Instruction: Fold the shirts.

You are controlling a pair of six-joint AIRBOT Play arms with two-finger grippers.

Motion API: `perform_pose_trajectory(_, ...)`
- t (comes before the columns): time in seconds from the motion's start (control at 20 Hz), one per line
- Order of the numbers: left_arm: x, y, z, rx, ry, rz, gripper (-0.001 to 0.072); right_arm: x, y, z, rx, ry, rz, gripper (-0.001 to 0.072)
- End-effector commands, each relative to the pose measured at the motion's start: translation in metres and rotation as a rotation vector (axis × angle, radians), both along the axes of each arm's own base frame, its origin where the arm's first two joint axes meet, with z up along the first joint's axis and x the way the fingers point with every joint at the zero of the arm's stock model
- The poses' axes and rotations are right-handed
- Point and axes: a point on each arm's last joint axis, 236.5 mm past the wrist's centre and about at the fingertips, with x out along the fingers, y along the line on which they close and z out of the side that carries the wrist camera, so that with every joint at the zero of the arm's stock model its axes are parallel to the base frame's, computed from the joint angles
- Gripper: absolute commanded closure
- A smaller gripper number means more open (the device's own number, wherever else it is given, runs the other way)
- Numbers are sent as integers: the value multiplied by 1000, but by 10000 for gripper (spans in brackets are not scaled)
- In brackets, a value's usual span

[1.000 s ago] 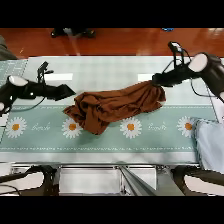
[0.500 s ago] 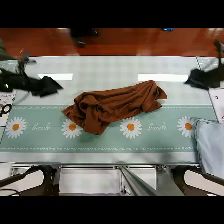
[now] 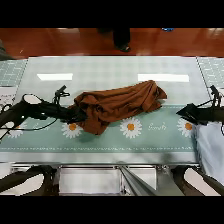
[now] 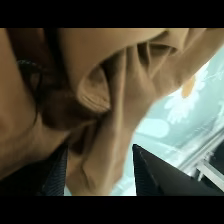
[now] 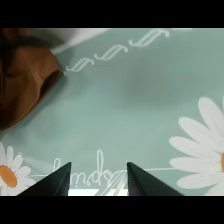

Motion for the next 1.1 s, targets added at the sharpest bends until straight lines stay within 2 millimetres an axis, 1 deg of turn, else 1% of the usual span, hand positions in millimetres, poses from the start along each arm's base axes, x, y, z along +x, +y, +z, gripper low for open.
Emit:
perform_pose_trajectory(0.0,-1,-19,-14,-15,31,0,202,-5,5,-6,17,-8,2,301)
perform_pose_trajectory(0.05,0,-24,-18,-12,35,-12,204,-4,4,-6,15,-10,0,301)
perform_pose_trajectory(0.1,2,-27,-19,-11,30,-27,330,-5,4,-6,15,-9,0,301)
perform_pose_trajectory(0.15,6,-29,-18,-13,3,-51,660,-5,4,-7,18,-6,1,301)
perform_pose_trajectory(0.2,12,-30,-13,-15,-37,-69,682,-6,5,-9,24,4,3,301)
perform_pose_trajectory(0.35,30,-28,5,-37,-79,-74,683,-6,15,-18,56,34,22,301)
perform_pose_trajectory(0.45,35,-27,16,-52,-90,-84,682,0,27,-22,73,32,38,301)
perform_pose_trajectory(0.6,37,-29,23,-64,-98,-98,683,23,49,-18,115,-27,48,301)
perform_pose_trajectory(0.75,37,-29,22,-63,-97,-99,683,47,72,-8,141,-72,93,301)
perform_pose_trajectory(0.85,37,-29,23,-64,-97,-99,683,62,83,-7,135,-83,134,301)
perform_pose_trajectory(0.95,37,-29,23,-64,-97,-99,682,79,89,-8,125,-92,162,301)
perform_pose_trajectory(1.05,35,-29,23,-66,-93,-103,682,96,85,-10,113,-94,165,301)
